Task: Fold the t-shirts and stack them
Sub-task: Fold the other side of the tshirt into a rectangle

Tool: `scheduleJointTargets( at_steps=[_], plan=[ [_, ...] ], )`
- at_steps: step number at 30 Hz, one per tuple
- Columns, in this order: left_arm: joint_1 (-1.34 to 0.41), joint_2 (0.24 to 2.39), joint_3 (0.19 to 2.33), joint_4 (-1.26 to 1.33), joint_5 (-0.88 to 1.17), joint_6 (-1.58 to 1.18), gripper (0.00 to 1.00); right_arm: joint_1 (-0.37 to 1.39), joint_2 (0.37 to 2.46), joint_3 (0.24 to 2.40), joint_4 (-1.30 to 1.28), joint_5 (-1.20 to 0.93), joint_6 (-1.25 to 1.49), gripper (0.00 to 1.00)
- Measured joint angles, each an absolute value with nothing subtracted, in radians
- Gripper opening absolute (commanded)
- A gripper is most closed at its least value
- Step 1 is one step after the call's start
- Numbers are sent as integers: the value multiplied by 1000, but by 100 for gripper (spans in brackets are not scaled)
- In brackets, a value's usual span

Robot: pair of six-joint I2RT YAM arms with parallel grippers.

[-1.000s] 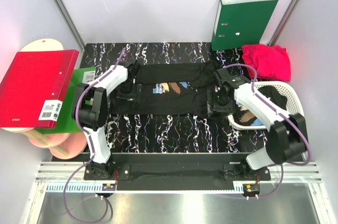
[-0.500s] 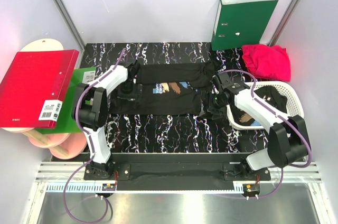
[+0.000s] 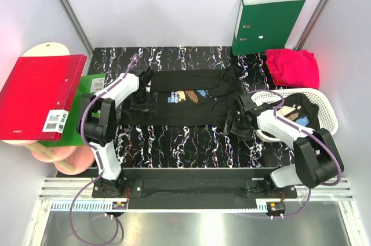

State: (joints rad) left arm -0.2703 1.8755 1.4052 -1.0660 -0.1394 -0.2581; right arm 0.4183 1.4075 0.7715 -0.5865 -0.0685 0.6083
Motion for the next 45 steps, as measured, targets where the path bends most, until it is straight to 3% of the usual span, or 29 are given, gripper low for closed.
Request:
scheduleJointTargets(
  at_steps=[6,9,10,11,12,14,21,29,35,45],
  plan=[
    [-273,1840,1396,-1060,-134,-258,99,418,1456,765,-485,-7,615,76],
    [-273,1830,1396,-1057,-134,-258,99,418,1520,799,-430,7,615,65],
    [-273,1830,1396,-1056,-134,-258,99,418,1546,817,-411,9,614,54],
    [-273,1829,1396,-1056,-134,-258,99,418,1568,833,-395,9,610,26],
    [-273,1829,1396,-1055,-134,-258,99,418,1604,860,-364,9,606,13],
    [-274,1828,1396,-1055,-134,-258,99,419,1656,891,-321,7,596,0],
    [-274,1826,1390,-1056,-135,-259,99,419,1682,927,-335,-9,595,0],
    [-274,1829,1391,-1058,-137,-272,99,419,1589,1048,-776,-13,573,0],
    [-275,1874,1434,-1069,-137,-274,99,419,1518,1159,-936,-57,569,0],
    [-278,1911,1482,-1076,-137,-273,99,419,1744,1384,-1003,-62,508,1]
  ],
)
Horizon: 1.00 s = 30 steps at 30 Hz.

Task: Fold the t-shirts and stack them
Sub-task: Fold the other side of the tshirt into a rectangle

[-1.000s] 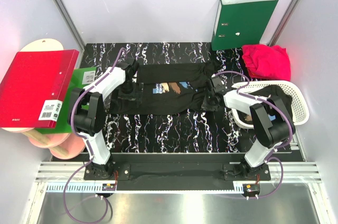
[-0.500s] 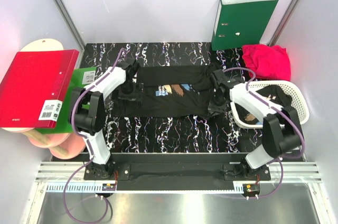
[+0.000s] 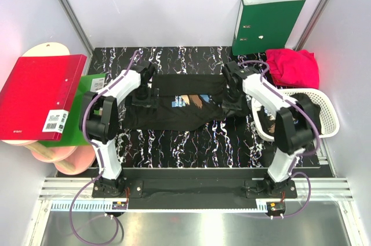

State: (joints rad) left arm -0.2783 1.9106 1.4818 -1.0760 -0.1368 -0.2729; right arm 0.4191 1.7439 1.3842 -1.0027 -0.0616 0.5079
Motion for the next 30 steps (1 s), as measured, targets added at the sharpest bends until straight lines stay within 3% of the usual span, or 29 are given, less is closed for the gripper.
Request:
scheduleJointTargets(
  at_steps=[11,13,14,15,17,18,30],
  plan=[
    [-279,1926,1499,-1089,-142,-262,99,408,2051,1739,-1001,45,448,4],
    [-279,1929,1506,-1091,-142,-262,99,398,2090,1768,-1006,68,445,28],
    [-279,1931,1509,-1093,-142,-262,99,390,2114,1787,-1011,86,441,36],
    [-279,1933,1513,-1095,-142,-262,99,383,2134,1799,-1012,103,443,60],
    [-279,1935,1518,-1099,-143,-262,99,370,2167,1819,-1019,134,446,70],
    [-279,1935,1519,-1100,-143,-262,99,364,2183,1828,-1018,155,439,80],
    [-280,1878,1465,-1113,-220,-263,98,352,2129,1831,-910,219,440,82]
  ],
)
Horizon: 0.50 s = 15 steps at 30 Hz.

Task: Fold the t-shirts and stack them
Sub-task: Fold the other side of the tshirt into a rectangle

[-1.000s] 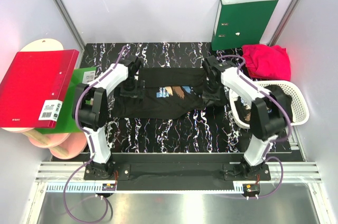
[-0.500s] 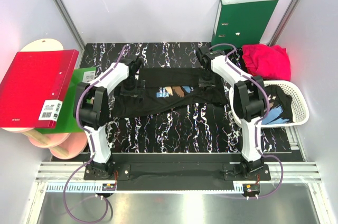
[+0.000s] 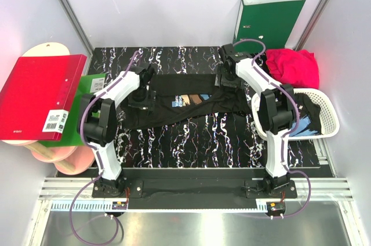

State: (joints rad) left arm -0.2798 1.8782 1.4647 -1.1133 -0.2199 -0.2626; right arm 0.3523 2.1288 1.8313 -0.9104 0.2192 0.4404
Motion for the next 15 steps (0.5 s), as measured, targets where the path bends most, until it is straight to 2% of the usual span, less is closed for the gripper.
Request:
scheduleJointTargets(
  at_steps=[6,15],
  plan=[
    [-281,1865,1413,-1151,-279,-270,95,352,2101,1812,-875,216,430,82],
    [-281,1911,1363,-1158,-265,-302,77,352,2101,1790,-863,215,407,82]
  ],
)
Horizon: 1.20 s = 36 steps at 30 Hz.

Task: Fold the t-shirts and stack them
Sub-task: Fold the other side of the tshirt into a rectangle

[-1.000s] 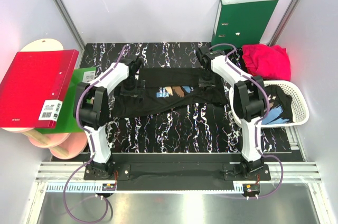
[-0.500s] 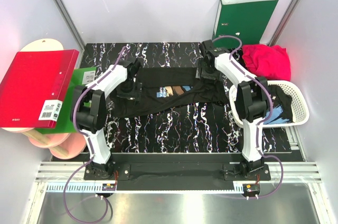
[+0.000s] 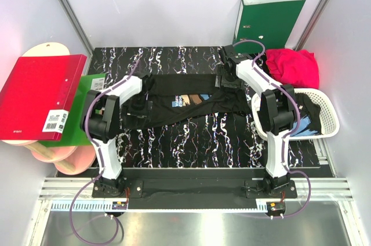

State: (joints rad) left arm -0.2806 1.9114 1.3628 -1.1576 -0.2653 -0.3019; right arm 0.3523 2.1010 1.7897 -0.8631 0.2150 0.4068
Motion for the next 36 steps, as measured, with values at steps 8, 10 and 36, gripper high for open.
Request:
scheduleJointTargets(
  at_steps=[8,10,36],
  plan=[
    [-281,2016,1379,-1158,-232,-319,18,342,2101,1790,-860,207,396,83],
    [-281,2019,1379,-1153,-224,-323,0,330,2101,1789,-860,197,395,82],
    [-283,2109,1826,-1338,-355,-397,0,265,2101,1753,-834,162,347,82]
  ],
)
